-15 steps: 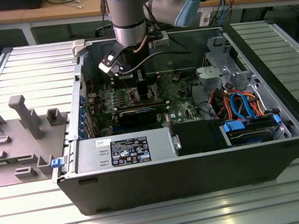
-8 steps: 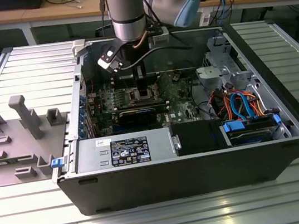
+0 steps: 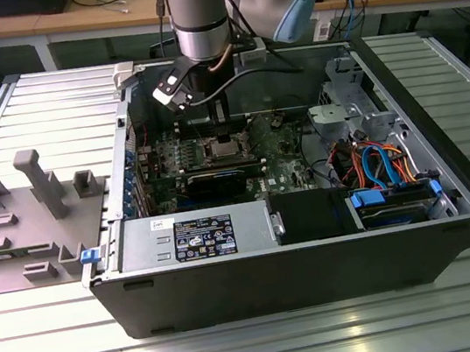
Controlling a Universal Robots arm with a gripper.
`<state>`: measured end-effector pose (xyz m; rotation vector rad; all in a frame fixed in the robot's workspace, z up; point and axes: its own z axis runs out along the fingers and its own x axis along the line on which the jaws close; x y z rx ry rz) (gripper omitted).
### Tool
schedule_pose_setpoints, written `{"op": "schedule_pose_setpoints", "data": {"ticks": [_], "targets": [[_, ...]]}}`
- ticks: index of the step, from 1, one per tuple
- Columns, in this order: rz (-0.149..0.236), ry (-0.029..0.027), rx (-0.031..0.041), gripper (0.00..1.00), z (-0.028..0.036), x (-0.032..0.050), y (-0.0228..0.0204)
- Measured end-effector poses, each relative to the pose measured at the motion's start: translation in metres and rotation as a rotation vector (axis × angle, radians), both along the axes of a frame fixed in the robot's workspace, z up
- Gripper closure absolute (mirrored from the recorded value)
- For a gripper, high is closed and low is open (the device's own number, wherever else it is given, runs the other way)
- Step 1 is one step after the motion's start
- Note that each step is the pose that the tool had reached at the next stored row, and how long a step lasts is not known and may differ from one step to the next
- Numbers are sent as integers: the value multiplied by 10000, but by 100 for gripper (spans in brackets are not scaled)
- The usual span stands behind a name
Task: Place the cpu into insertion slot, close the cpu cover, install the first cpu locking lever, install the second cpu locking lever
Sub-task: 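Place the cpu into insertion slot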
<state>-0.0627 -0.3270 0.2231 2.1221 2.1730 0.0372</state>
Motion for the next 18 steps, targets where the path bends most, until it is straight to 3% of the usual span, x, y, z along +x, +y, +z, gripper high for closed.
{"op": "schedule_pose_setpoints", "data": {"ticks": [18], "targets": [[0, 0, 0, 89, 55, 0, 0]]}}
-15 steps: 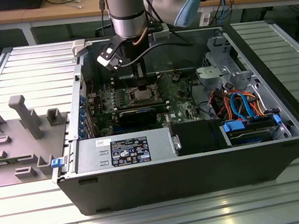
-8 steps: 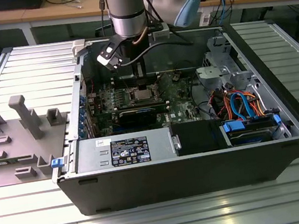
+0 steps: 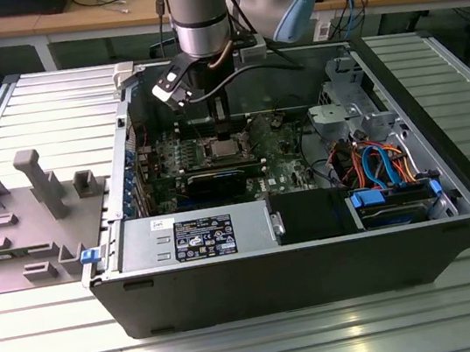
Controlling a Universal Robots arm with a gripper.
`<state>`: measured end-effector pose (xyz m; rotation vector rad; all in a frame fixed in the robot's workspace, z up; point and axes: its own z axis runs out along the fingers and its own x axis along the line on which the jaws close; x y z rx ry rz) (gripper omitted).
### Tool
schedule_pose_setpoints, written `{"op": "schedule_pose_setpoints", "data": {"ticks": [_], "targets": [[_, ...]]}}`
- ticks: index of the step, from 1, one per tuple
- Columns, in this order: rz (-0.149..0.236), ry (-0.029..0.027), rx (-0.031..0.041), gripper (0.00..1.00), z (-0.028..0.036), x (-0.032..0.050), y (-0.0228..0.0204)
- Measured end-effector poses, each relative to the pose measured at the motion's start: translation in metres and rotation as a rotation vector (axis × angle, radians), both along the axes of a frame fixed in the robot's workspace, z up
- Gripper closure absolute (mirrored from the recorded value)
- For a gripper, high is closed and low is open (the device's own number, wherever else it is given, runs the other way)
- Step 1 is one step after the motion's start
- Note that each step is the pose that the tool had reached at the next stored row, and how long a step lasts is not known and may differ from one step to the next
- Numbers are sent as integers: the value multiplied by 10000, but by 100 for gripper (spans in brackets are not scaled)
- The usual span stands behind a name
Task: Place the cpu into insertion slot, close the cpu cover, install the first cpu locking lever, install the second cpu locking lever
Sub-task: 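Place the cpu into insertion slot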
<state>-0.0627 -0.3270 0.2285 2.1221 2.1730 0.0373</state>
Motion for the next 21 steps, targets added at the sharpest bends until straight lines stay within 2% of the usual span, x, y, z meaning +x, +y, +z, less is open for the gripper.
{"op": "schedule_pose_setpoints", "data": {"ticks": [9, 21], "targets": [[0, 0, 0, 89, 22, 0, 0], [0, 0, -1, 89, 98, 0, 0]]}}
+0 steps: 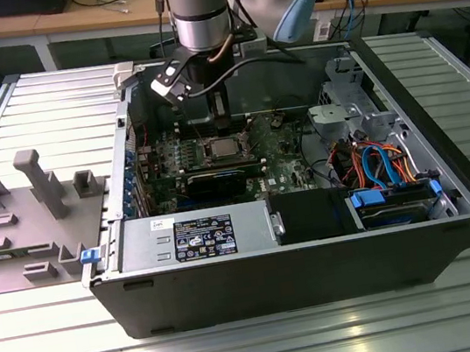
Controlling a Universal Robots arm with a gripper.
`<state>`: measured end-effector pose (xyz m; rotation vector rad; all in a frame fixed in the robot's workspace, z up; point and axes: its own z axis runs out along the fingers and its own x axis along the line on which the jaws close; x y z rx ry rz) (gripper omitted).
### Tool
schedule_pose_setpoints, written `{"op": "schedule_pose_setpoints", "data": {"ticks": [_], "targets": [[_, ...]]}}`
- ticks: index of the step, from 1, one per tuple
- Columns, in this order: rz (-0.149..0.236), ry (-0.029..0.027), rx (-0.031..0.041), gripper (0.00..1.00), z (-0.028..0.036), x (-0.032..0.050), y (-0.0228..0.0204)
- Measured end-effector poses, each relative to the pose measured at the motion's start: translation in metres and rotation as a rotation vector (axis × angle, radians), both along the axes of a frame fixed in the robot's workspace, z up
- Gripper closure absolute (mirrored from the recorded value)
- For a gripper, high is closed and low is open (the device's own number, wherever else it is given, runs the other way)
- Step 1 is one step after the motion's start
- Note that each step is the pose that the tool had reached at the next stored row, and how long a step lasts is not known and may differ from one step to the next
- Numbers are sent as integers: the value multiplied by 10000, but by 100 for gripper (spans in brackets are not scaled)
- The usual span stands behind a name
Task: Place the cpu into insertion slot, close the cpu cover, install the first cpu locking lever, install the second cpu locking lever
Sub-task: 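Place the cpu into insertion slot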
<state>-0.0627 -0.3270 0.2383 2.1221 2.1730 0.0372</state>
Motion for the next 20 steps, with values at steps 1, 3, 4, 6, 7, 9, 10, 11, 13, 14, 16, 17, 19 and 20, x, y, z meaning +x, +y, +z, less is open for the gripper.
{"op": "schedule_pose_setpoints", "data": {"ticks": [1, 3, 4, 6, 7, 9, 10, 11, 13, 14, 16, 17, 19, 20], "targets": [[0, 0, 0, 89, 4, 0, 0], [0, 0, 0, 89, 14, 0, 0], [0, -1, 1, 89, 27, 0, 0], [0, -1, 1, 89, 74, 0, -1], [0, -1, 1, 89, 91, 0, -1], [1, 1, 1, 89, 121, 3, -2], [0, 1, 0, 89, 125, 3, -2], [0, 0, 0, 89, 129, 3, -2], [0, 0, 1, 89, 139, 4, -2], [0, 1, 0, 89, 143, 4, -2], [0, 1, -1, 89, 149, 4, -3], [0, 0, 0, 89, 154, 4, -3], [0, 1, 0, 89, 164, 4, -4], [0, 0, 1, 89, 170, 4, -4]]}}
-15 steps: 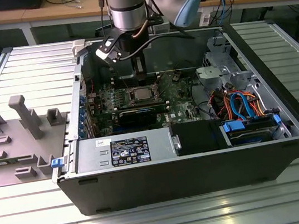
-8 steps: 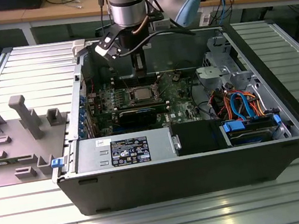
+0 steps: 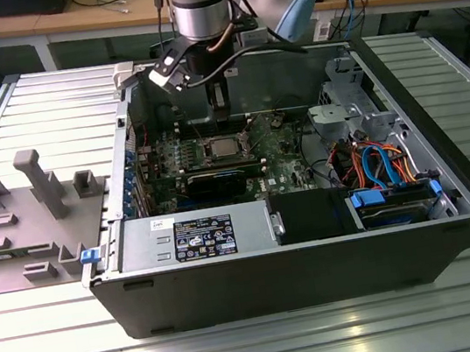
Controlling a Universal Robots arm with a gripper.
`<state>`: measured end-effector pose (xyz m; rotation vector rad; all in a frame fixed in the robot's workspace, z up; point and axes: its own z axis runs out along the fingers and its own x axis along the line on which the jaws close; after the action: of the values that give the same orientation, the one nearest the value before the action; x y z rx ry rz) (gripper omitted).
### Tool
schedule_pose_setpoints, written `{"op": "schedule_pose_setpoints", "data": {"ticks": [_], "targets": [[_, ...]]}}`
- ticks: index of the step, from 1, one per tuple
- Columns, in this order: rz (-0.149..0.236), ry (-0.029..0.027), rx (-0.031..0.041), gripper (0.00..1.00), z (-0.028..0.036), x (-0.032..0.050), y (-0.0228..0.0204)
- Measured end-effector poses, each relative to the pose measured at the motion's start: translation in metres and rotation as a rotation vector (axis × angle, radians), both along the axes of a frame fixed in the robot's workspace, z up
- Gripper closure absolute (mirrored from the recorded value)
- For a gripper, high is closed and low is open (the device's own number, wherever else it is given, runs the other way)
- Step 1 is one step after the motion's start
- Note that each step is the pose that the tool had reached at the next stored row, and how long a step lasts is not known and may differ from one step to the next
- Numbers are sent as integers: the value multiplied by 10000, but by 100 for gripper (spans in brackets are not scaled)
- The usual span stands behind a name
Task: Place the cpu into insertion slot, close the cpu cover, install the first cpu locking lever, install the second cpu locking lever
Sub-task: 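Place the cpu into insertion slot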
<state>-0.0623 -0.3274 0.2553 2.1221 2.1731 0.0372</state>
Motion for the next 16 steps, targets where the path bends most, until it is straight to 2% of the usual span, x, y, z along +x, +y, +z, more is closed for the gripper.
{"op": "schedule_pose_setpoints", "data": {"ticks": [16], "targets": [[1, 8, 2, 89, 98, 1, -6]]}}
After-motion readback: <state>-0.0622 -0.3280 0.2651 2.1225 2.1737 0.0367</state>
